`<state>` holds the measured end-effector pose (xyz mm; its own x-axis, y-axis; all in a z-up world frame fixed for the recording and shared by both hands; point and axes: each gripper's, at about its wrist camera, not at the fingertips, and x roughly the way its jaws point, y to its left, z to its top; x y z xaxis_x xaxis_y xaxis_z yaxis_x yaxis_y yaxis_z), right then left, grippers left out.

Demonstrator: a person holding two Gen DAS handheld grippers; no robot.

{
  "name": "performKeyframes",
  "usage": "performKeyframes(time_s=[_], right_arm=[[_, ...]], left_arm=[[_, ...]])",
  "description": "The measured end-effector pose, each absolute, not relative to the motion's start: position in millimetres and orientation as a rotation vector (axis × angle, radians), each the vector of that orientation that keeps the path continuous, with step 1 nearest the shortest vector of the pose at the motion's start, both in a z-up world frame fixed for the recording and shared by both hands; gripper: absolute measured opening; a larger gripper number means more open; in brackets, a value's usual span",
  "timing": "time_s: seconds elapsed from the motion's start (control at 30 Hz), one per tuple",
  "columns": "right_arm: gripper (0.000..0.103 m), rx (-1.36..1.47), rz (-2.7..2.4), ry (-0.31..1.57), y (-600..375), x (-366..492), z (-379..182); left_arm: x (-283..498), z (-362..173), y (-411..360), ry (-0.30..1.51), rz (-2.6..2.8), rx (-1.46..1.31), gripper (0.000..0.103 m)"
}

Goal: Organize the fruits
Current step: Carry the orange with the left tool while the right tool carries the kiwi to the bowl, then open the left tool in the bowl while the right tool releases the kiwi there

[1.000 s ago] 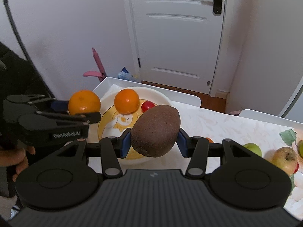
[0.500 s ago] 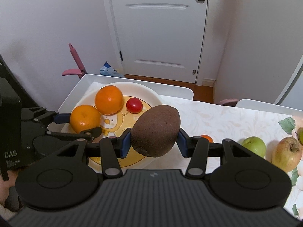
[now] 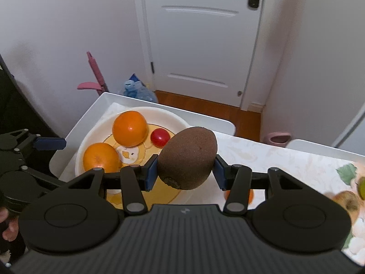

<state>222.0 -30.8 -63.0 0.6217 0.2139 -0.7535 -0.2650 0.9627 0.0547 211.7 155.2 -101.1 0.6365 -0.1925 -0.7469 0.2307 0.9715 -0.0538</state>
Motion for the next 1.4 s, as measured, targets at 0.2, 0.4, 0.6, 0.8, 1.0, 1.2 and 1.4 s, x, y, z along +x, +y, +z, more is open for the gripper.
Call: performKeyframes(time_s=[0.2,0.4,0.6,0.8,1.0,1.2,1.4], right_arm=[[0.065,-0.127,0.322,0.898,-19.3,242.2,-87.4],[0.065,-0.22,0.351,0.915,-4.6,250.1,-108.9],[0.065,-0.234,0.373,0.926,2.3,254.5,-120.4],[0.073,-0.257,0.361,0.892,5.3,251.7,-119.9],[0.103,-0.225,0.307,0.85,-4.5,240.8,-99.5],[0.103,-0.17,0.287,0.838,-21.2,223.1,-83.2],[0.103,-0.145,0.267,0.807,-42.8,191.0,-60.4]], left_arm=[[204.4,-97.3,162.1,0.85,-0.222,0.046,0.102],[206.5,-99.7,167.9,0.855,-0.196,0.051,0.102],[205.6,-102.8,172.5,0.856,-0.177,0.06,0.102],[203.1,-100.4,171.9,0.845,-0.149,0.077,0.102],[193.4,-91.9,166.9,0.831,-0.137,0.102,0.102],[181.8,-79.8,161.2,0.805,-0.129,0.107,0.102],[163.3,-62.5,147.4,0.773,-0.093,0.108,0.102]])
